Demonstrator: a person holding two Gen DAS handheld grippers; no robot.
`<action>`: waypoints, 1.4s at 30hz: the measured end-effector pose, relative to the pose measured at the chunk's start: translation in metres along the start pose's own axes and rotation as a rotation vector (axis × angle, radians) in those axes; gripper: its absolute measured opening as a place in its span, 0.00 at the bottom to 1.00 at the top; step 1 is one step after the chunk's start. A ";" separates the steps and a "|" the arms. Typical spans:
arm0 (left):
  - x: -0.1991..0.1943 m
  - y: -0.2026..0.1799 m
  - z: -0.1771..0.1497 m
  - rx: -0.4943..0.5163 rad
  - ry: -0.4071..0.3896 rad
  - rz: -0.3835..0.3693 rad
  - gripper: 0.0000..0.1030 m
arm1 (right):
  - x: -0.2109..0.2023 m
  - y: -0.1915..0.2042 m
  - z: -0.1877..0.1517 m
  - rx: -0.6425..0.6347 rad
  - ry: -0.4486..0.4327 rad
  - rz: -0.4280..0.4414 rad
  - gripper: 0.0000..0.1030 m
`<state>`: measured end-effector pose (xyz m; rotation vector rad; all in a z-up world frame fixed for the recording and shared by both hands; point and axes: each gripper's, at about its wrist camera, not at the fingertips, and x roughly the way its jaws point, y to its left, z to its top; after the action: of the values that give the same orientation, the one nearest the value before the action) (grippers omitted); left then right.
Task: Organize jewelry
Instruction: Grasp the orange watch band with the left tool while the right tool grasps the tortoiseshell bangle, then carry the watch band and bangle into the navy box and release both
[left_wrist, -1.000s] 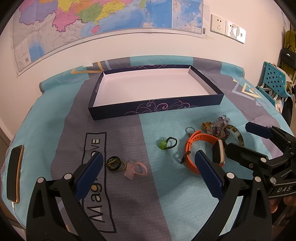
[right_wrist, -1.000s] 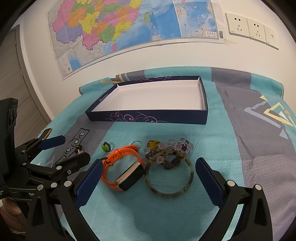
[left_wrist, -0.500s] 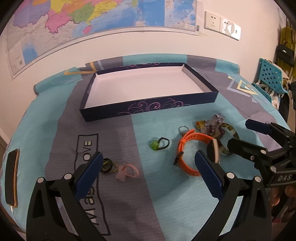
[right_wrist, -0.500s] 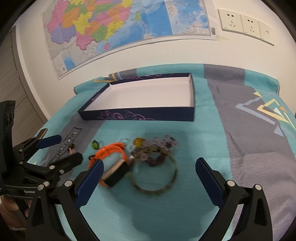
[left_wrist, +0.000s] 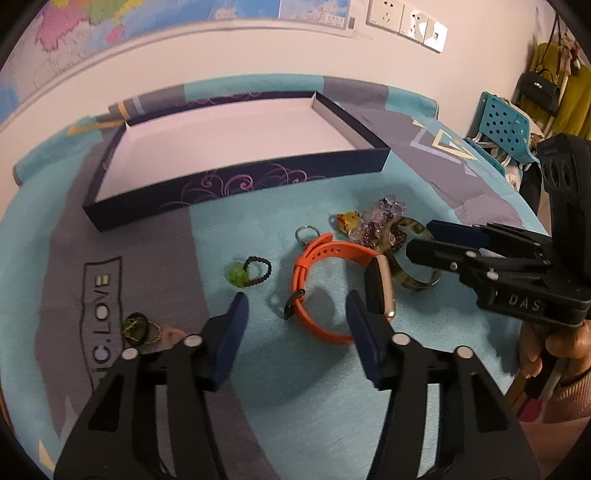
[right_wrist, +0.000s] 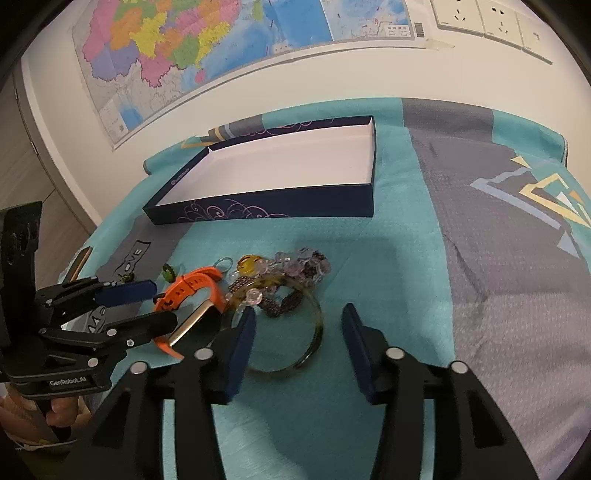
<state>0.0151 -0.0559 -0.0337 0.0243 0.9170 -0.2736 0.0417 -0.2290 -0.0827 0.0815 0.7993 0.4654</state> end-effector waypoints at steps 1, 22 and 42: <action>0.003 0.001 0.000 -0.003 0.011 -0.004 0.43 | 0.001 -0.001 0.001 0.003 0.003 0.005 0.40; -0.018 0.015 0.037 0.128 -0.051 -0.020 0.11 | -0.023 -0.016 0.029 0.001 -0.038 0.103 0.06; 0.040 0.069 0.168 0.253 -0.047 0.084 0.11 | 0.076 -0.029 0.171 0.052 -0.028 0.057 0.06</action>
<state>0.1863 -0.0212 0.0309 0.2875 0.8277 -0.3096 0.2196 -0.2044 -0.0213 0.1587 0.7832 0.4961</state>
